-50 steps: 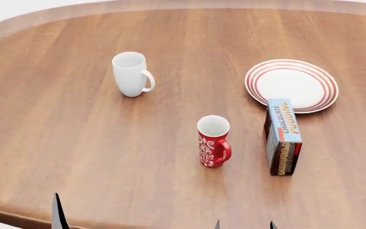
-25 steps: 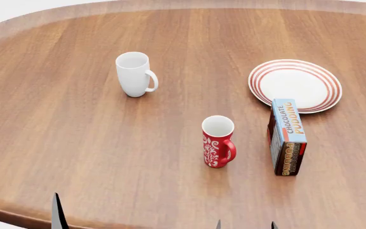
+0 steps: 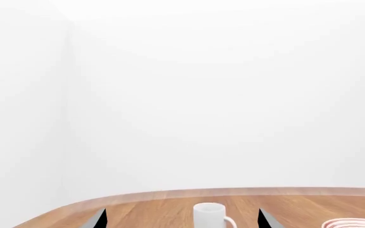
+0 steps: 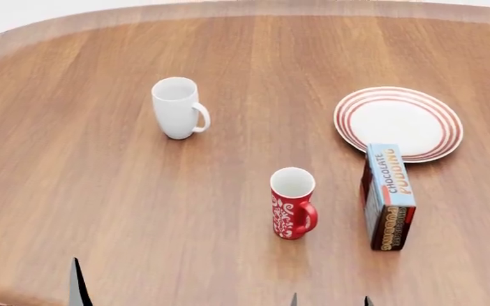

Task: Pick up the red mug and put it on the plate

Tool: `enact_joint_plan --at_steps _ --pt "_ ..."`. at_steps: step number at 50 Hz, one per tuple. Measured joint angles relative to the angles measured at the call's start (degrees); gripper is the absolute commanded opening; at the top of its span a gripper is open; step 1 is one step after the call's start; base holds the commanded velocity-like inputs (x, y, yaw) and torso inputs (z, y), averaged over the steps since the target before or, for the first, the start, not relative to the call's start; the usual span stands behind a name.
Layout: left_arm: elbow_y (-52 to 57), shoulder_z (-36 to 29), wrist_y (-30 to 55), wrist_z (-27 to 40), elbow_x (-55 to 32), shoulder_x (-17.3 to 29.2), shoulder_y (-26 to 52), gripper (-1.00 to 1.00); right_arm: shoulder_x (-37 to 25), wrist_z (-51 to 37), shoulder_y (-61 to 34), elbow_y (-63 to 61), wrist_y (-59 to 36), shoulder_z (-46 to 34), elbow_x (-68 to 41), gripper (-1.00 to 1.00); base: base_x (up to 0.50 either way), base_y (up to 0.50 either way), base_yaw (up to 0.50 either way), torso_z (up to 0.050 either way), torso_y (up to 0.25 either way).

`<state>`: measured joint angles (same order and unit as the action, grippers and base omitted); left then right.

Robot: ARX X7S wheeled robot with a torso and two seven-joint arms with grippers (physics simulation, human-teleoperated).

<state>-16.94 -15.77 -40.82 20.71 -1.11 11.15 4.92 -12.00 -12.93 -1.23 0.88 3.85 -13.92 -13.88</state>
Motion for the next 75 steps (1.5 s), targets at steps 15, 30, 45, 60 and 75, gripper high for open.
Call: enact_joint_plan --at_steps 15,30,45,60,75 --pt "-0.04 -0.4 -0.07 0.39 -0.12 0.25 0.09 1.0 -0.28 -0.35 -0.04 -0.05 0.09 -0.35 -0.28 1.0 0.16 0.0 0.0 0.0 0.0" --pt "-0.09 -0.78 -0.18 0.8 -0.18 0.49 0.18 1.0 -0.56 -0.69 -0.06 -0.14 0.14 -0.69 -0.56 1.0 0.18 0.0 0.0 0.0 0.0" --pt "-0.16 -1.14 -0.33 1.19 -0.22 0.72 0.28 1.0 -0.79 -0.96 -0.2 0.13 0.43 -0.95 -0.88 1.0 0.19 0.0 0.0 0.0 0.0" --pt "-0.18 -1.5 -0.36 1.53 -0.35 0.95 0.35 1.0 -1.03 -1.15 -0.25 0.21 0.65 -1.29 -1.18 1.0 0.19 0.0 0.0 0.0 0.0" --pt "-0.28 -1.88 -0.57 1.81 -0.48 1.18 0.46 1.0 -1.33 -1.54 -0.25 -0.05 0.5 -1.69 -1.42 1.0 0.19 0.0 0.0 0.0 0.0"
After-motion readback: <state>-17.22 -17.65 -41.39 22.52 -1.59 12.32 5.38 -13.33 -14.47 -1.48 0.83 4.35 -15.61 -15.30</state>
